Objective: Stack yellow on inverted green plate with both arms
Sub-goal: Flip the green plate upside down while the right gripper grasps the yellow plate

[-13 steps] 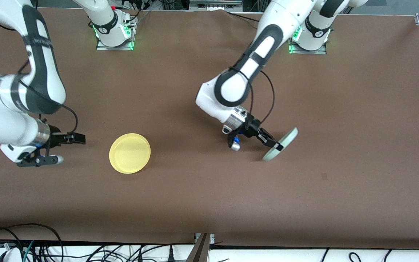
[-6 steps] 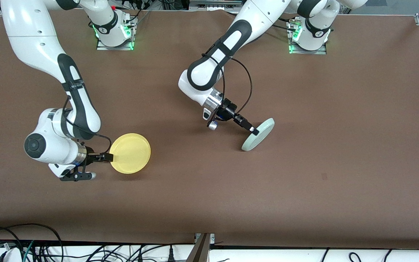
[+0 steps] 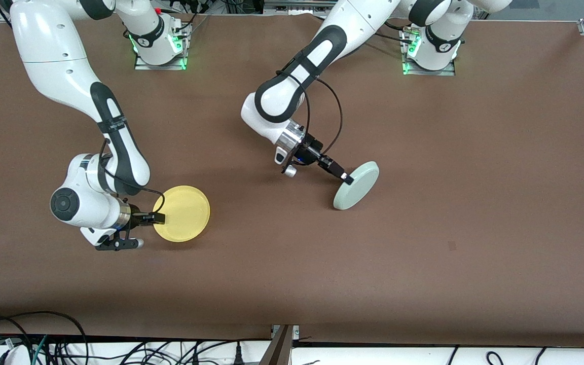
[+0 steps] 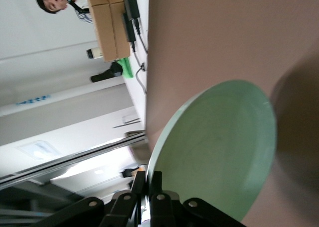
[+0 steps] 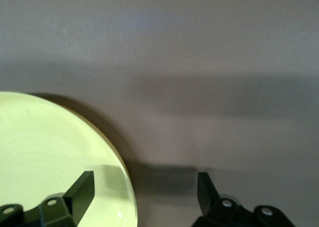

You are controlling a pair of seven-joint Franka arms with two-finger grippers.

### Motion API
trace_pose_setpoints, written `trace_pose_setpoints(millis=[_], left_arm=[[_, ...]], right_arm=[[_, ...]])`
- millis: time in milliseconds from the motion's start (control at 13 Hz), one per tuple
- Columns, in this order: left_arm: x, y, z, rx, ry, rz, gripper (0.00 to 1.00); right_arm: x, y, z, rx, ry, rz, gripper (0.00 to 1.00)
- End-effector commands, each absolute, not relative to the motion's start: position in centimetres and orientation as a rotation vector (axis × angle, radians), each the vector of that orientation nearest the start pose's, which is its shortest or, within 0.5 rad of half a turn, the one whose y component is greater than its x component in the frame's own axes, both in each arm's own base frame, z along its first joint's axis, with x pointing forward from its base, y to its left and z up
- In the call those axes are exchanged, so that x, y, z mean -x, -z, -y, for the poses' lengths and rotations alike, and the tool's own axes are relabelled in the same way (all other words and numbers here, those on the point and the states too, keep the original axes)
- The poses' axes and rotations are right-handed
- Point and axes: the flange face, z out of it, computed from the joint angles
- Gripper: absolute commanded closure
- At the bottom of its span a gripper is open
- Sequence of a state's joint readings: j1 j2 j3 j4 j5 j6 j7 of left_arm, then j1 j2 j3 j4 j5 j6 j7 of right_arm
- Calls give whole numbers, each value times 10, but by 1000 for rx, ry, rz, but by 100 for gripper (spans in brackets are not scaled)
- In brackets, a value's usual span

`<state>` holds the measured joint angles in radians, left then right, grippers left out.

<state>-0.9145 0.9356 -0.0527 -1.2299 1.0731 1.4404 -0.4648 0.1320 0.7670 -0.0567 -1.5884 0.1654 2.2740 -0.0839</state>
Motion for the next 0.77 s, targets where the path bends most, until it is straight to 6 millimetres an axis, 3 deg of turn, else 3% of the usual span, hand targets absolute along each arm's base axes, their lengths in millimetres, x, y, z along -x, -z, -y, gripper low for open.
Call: trace_pose_setpoints(millis=[0,77,231,308,462,615,692], left_arm=[[-496,-220,532,2110,168,-721,0],[-503,-231,536,2230,153,-693,0],[-517,-255,543,2509,138,-550,0],[-528,-265,543,2641,136,-457,0],[-559,-285,529,2878,128,-288,0],[-594,-309,493,2973,99,-163,0],[-610,-332,472,2994,115,-119,0]], right_arm=[[-680,-175,-62,3041,-114,78,45],[-680,-174,-61,3039,-116,70,66],[-680,-176,-62,3035,-119,66,94],[-682,-180,-62,3034,-114,70,100],[-685,-187,-65,3032,-95,80,100],[-689,-195,-67,3029,-93,87,100],[-693,-204,-69,3025,-105,94,100]])
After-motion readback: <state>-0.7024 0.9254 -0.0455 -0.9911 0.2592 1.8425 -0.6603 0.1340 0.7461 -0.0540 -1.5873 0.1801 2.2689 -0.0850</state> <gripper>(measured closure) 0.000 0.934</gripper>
